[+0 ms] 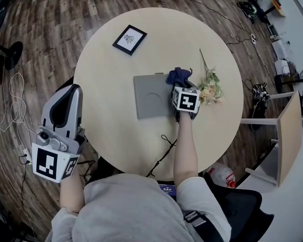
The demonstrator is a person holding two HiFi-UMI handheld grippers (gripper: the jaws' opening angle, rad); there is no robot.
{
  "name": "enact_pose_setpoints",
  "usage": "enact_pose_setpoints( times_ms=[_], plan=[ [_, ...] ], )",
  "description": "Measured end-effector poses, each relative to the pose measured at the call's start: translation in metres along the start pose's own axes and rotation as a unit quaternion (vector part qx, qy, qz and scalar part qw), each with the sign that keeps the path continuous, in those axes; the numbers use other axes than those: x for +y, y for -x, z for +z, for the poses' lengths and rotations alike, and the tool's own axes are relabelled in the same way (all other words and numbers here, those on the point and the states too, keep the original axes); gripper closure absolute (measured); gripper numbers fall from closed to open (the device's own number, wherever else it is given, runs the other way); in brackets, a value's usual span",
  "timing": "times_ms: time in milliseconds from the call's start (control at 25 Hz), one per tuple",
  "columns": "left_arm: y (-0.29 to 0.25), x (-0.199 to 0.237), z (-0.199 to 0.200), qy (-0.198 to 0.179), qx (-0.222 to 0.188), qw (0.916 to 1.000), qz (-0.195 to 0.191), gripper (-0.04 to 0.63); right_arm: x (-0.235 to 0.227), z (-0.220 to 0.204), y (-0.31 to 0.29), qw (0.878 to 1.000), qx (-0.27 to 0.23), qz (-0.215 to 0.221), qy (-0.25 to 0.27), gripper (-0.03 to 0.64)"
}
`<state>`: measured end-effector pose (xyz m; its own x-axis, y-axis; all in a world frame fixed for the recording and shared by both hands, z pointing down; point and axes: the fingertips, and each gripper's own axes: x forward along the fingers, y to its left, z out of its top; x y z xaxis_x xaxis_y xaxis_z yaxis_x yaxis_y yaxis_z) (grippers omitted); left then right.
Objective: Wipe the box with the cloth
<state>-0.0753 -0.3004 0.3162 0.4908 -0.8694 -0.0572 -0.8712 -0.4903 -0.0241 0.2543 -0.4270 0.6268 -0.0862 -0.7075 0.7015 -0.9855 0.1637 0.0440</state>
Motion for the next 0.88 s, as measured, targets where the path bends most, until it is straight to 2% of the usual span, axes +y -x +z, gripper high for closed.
enact_pose_setpoints(
  times_ms=[440,880],
  plan=[
    [0.007,-0.007,0.005,0.001,-0.004,1.0,-0.007,0.592,-0.015,-0.017,0.016,1.0,0.009,-0.004,0.004,0.523],
    [0.018,-0.017,0.011,0.003,-0.012,0.9996,-0.023,0.592,-0.014,-0.039,0.036,1.0,0.012,0.003,-0.017,0.525]
  ],
)
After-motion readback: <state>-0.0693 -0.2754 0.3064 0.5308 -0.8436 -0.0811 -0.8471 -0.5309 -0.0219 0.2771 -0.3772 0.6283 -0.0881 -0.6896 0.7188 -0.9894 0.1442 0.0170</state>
